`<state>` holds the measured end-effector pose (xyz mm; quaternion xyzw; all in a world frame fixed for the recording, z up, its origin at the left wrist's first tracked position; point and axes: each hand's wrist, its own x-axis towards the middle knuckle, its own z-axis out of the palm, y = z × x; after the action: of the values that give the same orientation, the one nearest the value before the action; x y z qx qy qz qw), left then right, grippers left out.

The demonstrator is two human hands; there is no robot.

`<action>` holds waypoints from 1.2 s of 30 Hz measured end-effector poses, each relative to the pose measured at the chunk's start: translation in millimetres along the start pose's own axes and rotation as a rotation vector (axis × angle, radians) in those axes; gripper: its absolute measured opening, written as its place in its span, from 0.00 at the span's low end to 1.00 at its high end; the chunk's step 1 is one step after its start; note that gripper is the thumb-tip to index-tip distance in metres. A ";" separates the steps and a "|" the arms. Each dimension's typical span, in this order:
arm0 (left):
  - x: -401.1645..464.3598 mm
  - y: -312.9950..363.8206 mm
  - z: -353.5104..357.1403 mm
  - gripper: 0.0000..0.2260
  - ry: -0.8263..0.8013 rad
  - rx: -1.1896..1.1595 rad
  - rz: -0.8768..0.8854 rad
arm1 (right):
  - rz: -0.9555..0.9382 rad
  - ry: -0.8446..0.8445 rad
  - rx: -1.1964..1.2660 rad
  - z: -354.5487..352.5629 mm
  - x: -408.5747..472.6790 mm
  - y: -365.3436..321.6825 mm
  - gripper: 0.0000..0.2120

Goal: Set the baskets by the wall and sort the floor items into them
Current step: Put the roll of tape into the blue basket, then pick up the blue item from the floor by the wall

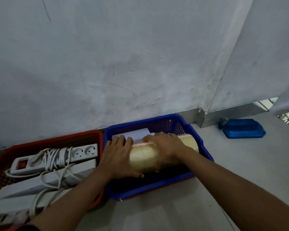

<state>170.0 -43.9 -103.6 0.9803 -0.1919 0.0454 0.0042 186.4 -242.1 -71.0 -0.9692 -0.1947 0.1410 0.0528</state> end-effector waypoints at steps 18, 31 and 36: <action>47.0 80.4 -13.6 0.30 -0.144 -0.262 0.043 | 0.178 0.616 0.415 15.2 -26.2 63.7 0.19; 170.3 219.8 40.4 0.19 -0.029 -0.334 0.018 | 0.734 0.639 0.485 51.8 -11.4 227.2 0.23; 173.8 219.7 62.1 0.17 0.028 -0.306 0.035 | 0.753 0.463 0.543 64.2 15.4 272.3 0.32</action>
<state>253.0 -314.3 -151.7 0.9640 -0.2135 0.0292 0.1555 279.9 -483.1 -179.0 -0.9293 0.2282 -0.0223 0.2897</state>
